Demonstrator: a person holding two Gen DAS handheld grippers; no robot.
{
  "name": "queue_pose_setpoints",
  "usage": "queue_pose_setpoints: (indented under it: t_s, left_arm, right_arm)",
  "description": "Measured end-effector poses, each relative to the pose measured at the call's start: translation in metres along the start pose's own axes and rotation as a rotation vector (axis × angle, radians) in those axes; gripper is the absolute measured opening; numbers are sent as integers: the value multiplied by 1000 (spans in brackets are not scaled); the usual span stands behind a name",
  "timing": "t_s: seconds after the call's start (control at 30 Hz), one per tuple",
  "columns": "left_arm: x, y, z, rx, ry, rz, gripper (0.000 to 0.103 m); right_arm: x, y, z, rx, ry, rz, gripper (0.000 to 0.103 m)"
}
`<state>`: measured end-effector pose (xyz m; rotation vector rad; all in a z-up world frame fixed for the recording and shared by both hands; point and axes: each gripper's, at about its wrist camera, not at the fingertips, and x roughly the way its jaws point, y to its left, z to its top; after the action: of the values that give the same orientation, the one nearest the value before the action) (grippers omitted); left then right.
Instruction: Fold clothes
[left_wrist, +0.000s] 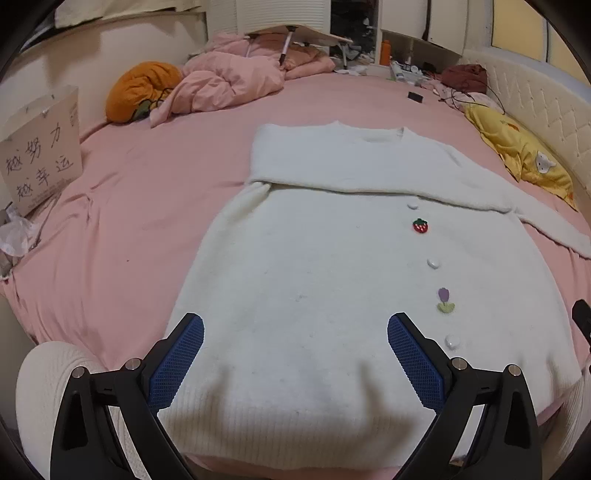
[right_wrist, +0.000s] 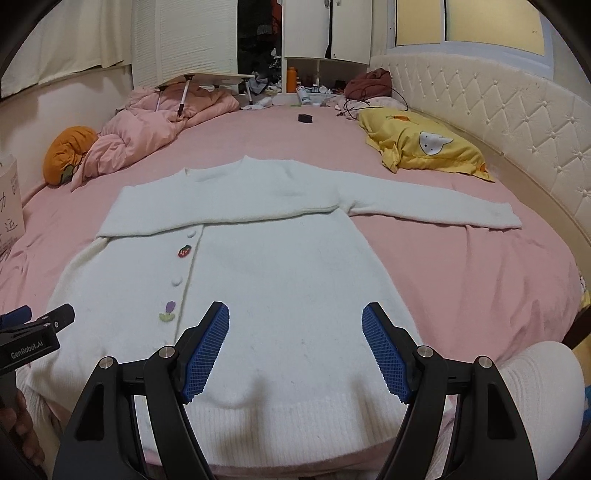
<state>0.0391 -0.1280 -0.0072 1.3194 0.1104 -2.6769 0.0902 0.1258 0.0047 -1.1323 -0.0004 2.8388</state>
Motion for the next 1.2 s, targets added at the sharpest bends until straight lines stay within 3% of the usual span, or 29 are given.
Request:
queue_pose_setpoints:
  t_s: [0.43,0.87,0.97,1.07,1.2]
  left_arm:
    - [12,-7,-4,20,48,2,100]
    - [34,-12,-7,22,91,2,100]
    - [42,-14,-6,23,101,-4,100]
    - [59,-16,-10,20,168,3,100]
    - [80,-13,-14,-14,240,-15,103]
  right_arm:
    - [6,-1,-2,0,25,26,75]
    - [29,-22,0,144,92,124,75]
    - [33,-46,9,261,84,189,75]
    - [38,-81,21,397,59,244,75]
    - [59,-175,48,625,-7,268,75]
